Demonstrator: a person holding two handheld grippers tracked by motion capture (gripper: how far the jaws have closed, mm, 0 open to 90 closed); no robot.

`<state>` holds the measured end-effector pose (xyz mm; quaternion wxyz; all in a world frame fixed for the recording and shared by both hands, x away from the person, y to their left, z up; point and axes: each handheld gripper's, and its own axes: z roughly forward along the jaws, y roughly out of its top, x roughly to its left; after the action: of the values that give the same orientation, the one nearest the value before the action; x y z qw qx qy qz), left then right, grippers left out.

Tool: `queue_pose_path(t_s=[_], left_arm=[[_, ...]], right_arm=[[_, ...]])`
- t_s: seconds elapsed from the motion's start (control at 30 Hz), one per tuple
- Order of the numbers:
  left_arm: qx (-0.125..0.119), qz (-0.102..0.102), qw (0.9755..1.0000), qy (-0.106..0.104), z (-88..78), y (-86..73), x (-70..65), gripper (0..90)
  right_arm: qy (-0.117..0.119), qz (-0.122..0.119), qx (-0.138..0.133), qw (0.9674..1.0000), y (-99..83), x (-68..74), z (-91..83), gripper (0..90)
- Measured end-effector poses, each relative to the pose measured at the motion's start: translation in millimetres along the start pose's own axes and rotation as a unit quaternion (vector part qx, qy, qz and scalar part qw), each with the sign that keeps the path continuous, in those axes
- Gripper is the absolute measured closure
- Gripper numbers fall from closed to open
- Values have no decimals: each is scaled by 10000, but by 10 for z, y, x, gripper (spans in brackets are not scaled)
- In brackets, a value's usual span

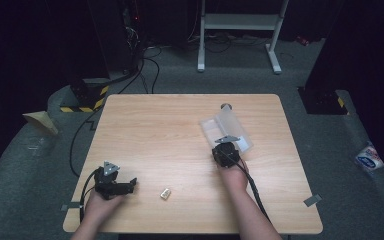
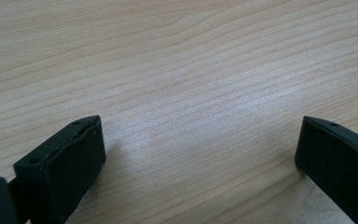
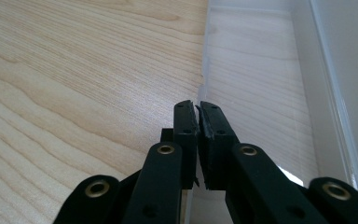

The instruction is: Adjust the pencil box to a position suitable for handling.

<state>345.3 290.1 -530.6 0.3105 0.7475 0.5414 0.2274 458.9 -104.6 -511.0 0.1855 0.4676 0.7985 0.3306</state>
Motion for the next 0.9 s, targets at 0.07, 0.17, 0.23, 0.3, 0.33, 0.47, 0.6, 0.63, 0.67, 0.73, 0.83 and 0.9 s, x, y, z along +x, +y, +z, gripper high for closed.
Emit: queue_pose_path(t_s=[0.07, 0.17, 0.23, 0.3, 0.33, 0.47, 0.6, 0.63, 0.67, 0.73, 0.83, 0.9], left_arm=[[0, 2, 10000, -1, 0, 0, 0, 19], [-2, 0, 10000, 0, -1, -1, -1, 20], [-1, 2, 10000, 0, -1, -1, -1, 21], [5, 1, 10000, -4, -2, 0, -1, 22], [5, 4, 10000, -5, -3, 0, -1, 22], [6, 5, 10000, -7, -3, 0, -1, 23], [6, 7, 10000, -7, -3, 0, 0, 22], [6, 7, 10000, -7, -3, 0, -1, 23], [5, 8, 10000, -7, -3, 0, -1, 23], [4, 6, 10000, -7, -3, 0, -1, 23], [5, 8, 10000, -7, -3, 0, -1, 23], [4, 6, 10000, -7, -3, -1, -1, 23]], right_arm=[[4, -6, 20, 10000, -3, 9, -7, 860], [24, -60, 30, 10000, -8, 22, -19, 865], [60, -135, 37, 9999, -27, 59, -44, 867], [91, -175, 6, 9998, -50, 79, -65, 867], [107, -188, -13, 9998, -65, 87, -77, 866], [192, -276, -29, 9994, -136, 125, -133, 866], [255, -315, -60, 9992, -220, 152, -202, 864], [276, -290, -59, 9992, -245, 162, -220, 861], [301, -300, -83, 9991, -270, 166, -235, 859], [365, -330, -76, 9988, -319, 185, -272, 855], [426, -401, -137, 9982, -398, 224, -342, 847], [487, -408, -152, 9979, -458, 252, -387, 838]])
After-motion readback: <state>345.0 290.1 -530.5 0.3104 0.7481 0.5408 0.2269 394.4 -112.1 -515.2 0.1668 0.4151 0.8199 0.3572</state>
